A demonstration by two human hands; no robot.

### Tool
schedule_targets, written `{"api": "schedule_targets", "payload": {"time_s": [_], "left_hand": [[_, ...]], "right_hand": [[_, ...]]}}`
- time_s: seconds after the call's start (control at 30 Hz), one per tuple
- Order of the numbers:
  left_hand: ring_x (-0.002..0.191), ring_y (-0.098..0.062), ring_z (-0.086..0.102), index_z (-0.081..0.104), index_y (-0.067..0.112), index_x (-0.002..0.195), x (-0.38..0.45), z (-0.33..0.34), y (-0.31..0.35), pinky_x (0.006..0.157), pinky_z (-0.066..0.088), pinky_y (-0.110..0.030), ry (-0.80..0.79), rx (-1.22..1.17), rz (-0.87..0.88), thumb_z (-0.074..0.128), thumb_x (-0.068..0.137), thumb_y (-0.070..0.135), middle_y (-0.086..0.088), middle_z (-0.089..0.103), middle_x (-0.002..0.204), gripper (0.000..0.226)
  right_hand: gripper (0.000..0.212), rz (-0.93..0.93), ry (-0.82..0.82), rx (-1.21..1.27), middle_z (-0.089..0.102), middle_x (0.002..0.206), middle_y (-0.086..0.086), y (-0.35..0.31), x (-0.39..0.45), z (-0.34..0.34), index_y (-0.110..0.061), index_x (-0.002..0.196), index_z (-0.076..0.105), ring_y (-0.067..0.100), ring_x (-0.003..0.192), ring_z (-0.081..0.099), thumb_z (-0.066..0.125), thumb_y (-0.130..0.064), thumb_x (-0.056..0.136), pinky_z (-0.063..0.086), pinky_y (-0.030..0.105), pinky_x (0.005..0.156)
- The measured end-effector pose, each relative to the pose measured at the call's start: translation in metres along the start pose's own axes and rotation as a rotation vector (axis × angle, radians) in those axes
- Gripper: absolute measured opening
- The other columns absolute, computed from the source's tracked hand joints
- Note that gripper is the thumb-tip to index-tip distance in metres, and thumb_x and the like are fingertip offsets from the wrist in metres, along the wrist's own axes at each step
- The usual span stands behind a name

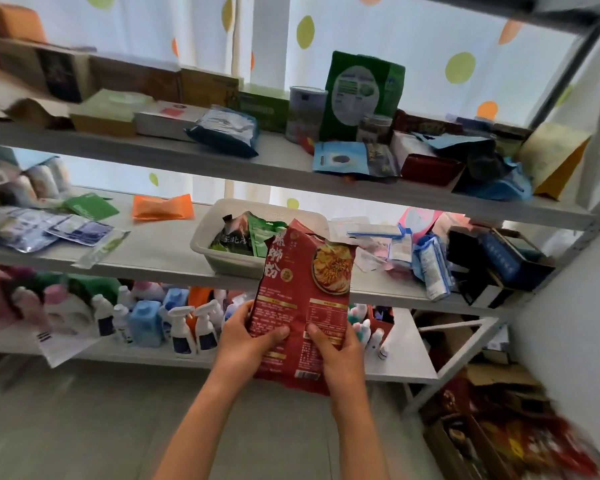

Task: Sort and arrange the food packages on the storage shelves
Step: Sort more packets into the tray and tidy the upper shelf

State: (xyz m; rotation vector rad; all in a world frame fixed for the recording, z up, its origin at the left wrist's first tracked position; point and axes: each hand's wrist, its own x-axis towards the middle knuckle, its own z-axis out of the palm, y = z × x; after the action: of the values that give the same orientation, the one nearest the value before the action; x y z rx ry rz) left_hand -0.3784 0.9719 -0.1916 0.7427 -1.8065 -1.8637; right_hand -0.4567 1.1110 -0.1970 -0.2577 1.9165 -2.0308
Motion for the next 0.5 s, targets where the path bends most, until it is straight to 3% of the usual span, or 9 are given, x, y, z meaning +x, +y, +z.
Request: {"api": "schedule_targets", "payload": {"time_s": [0.1,0.2,0.33,0.5], "left_hand": [[0.081,-0.007,0.072,0.062,0.02,0.11,0.034,-0.017,-0.004,0.06,0.054,-0.014,0.022,0.022,0.003,0.089,0.068,0.021,0.005,0.074,0.093,0.05],[0.079,-0.003,0.068,0.057,0.023,0.11,0.07,-0.038,-0.008,0.058,0.049,-0.011,0.049,0.039,-0.018,0.088,0.069,0.023,0.012,0.069,0.09,0.051],[0.09,-0.005,0.065,0.053,0.023,0.125,0.117,-0.073,-0.019,0.07,0.049,-0.019,-0.002,0.126,-0.07,0.085,0.072,0.037,0.011,0.066,0.101,0.064],[0.1,-0.014,0.063,0.047,0.024,0.134,0.161,-0.107,-0.037,0.085,0.053,-0.031,-0.068,0.215,-0.112,0.084,0.075,0.036,0.004,0.063,0.113,0.071]], "right_hand": [[0.035,0.011,0.011,-0.038,0.074,0.112,-0.001,0.005,0.029,0.027,-0.029,0.115,0.063,0.015,0.098,0.073,0.079,-0.031,0.083,0.061,0.026,0.077],[0.03,0.034,0.004,-0.05,0.073,0.108,-0.003,0.008,0.056,0.061,-0.028,0.112,0.06,0.011,0.093,0.072,0.077,-0.028,0.087,0.056,0.016,0.066],[0.034,0.087,0.022,-0.088,0.071,0.109,-0.001,0.015,0.087,0.105,-0.02,0.122,0.059,0.009,0.091,0.069,0.072,-0.025,0.091,0.052,0.015,0.063],[0.026,0.098,0.032,-0.171,0.068,0.104,-0.009,0.027,0.119,0.147,-0.032,0.115,0.053,0.004,0.09,0.066,0.069,-0.027,0.094,0.049,0.014,0.065]]}}
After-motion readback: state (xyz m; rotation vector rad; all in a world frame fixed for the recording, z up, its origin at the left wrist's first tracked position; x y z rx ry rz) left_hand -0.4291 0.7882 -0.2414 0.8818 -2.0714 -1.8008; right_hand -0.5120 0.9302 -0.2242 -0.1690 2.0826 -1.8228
